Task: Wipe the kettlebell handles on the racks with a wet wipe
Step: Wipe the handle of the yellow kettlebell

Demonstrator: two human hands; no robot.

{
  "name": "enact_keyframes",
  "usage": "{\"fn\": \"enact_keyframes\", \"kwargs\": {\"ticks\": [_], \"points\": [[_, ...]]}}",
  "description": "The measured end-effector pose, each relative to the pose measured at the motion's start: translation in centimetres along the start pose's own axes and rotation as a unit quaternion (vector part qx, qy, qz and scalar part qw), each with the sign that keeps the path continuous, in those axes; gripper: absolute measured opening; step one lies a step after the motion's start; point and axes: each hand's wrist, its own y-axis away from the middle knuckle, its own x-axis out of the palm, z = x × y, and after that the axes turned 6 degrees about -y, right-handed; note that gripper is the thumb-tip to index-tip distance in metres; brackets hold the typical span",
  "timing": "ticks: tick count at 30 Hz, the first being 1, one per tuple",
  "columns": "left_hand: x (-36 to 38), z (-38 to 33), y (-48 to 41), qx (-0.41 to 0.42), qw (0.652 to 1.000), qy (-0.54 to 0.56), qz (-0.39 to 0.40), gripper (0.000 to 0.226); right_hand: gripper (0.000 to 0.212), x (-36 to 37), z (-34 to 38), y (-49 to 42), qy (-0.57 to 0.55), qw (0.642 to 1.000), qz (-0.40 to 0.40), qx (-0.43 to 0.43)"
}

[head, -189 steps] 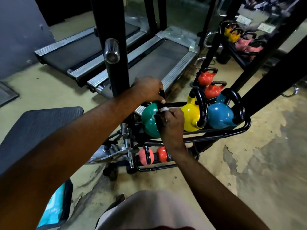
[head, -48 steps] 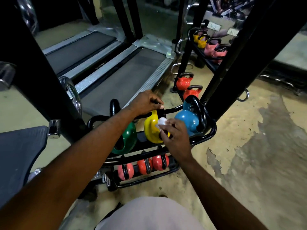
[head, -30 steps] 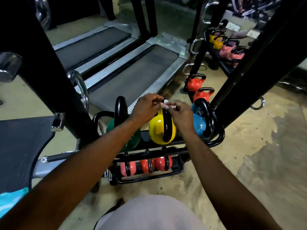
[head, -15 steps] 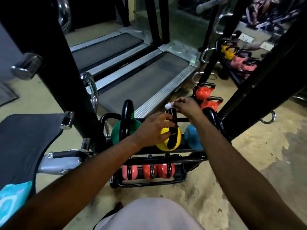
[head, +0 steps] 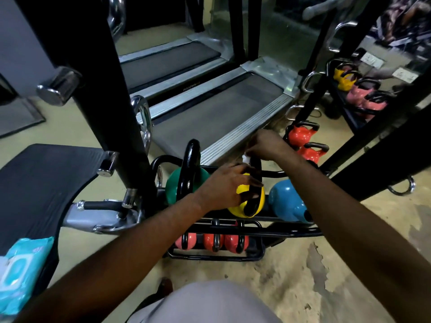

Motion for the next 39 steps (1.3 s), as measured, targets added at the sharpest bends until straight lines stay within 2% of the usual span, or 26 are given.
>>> {"fn": "enact_keyframes", "kwargs": {"ticks": [2,5,6,8,9,11,13,15,16,17,18,19,21,22,23,24,25,27,30,32,34,35,37,38,39], "points": [[-0.3,0.5,0.0,-0.011,1.0,-0.018,0.003,0.029,0.026,-0.3,2.4,-0.6,0.102,0.993,0.036,-0.036],[-0.1,0.7,0.3,-0.009,1.0,-0.013,0.01,0.03,0.029,0.3,3.0,-2.2,0.116,0.989,0.097,0.004],[0.0,0.6,0.2,-0.006,1.0,-0.005,0.015,0.029,0.026,0.3,2.4,-2.5,0.063,0.99,0.119,0.035],[0.3,0.5,0.1,-0.005,1.0,-0.003,0.02,0.029,0.008,0.6,0.5,-2.6,-0.143,0.973,0.136,0.123],[0.4,0.6,0.0,-0.011,1.0,-0.006,0.018,0.029,0.008,1.0,-0.3,-2.4,-0.252,0.944,0.134,0.165],[0.2,0.7,0.2,-0.028,1.0,-0.002,0.007,0.027,0.015,2.6,-1.8,-1.2,-0.422,0.875,0.07,0.227],[0.0,0.6,0.5,-0.037,0.999,0.011,-0.007,0.026,0.018,4.3,-2.6,0.7,-0.55,0.796,0.007,0.254],[-0.1,0.6,0.5,-0.037,0.999,0.014,-0.013,0.025,0.019,4.8,-2.8,2.6,-0.653,0.713,-0.016,0.254],[-0.2,0.5,0.4,-0.034,0.999,0.011,-0.012,0.025,0.019,4.6,-2.9,3.2,-0.665,0.707,-0.025,0.238],[-0.1,0.5,0.2,-0.029,1.0,0.005,-0.009,0.025,0.017,4.4,-3.1,3.3,-0.66,0.719,-0.041,0.214],[0.0,0.4,0.2,-0.022,1.0,-0.006,-0.006,0.026,0.016,3.8,-2.9,3.2,-0.631,0.752,-0.061,0.181],[0.1,0.4,0.2,-0.015,1.0,-0.02,0.0,0.026,0.016,3.3,-2.9,2.7,-0.582,0.796,-0.073,0.148],[0.1,0.5,0.5,0.006,0.999,-0.044,0.014,0.027,0.014,2.1,-2.4,0.9,-0.409,0.904,-0.073,0.105],[0.0,0.5,0.7,0.018,0.998,-0.049,0.024,0.028,0.011,1.6,-1.6,0.0,-0.316,0.943,-0.05,0.094],[-0.2,0.5,0.9,0.026,0.998,-0.05,0.032,0.029,0.007,1.3,-0.9,-1.0,-0.233,0.969,-0.014,0.082],[-0.3,0.5,1.0,0.031,0.998,-0.049,0.036,0.03,0.012,1.2,0.2,-2.4,-0.136,0.988,0.033,0.073],[-0.4,0.3,1.0,0.033,0.997,-0.05,0.041,0.031,0.02,1.0,1.0,-3.1,-0.02,0.995,0.077,0.055],[-0.5,0.1,0.8,0.03,0.996,-0.06,0.054,0.033,0.026,0.9,3.1,-3.5,0.168,0.972,0.163,0.029],[-0.6,0.0,0.8,0.022,0.996,-0.053,0.063,0.032,0.008,1.2,5.3,-2.6,0.264,0.942,0.206,0.017],[-0.6,0.1,1.0,0.027,0.996,-0.059,0.063,0.032,0.014,0.8,5.7,-2.3,0.346,0.922,0.176,-0.005],[-0.6,0.4,1.3,0.023,0.995,-0.071,0.06,0.033,0.026,0.8,4.7,-2.9,0.315,0.94,0.128,-0.017],[-0.6,0.6,1.5,0.018,0.995,-0.075,0.056,0.034,0.029,0.5,3.6,-2.6,0.251,0.961,0.115,-0.015],[-0.4,0.8,1.8,0.009,0.996,-0.075,0.05,0.034,0.024,0.2,1.7,-1.3,0.048,0.997,0.063,0.007],[-0.2,0.9,1.9,0.007,0.996,-0.069,0.049,0.033,0.021,0.5,0.7,-0.3,-0.092,0.995,0.019,0.034],[-0.1,0.9,2.1,0.007,0.997,-0.059,0.042,0.032,0.02,0.8,0.0,0.9,-0.256,0.964,-0.016,0.077]]}}
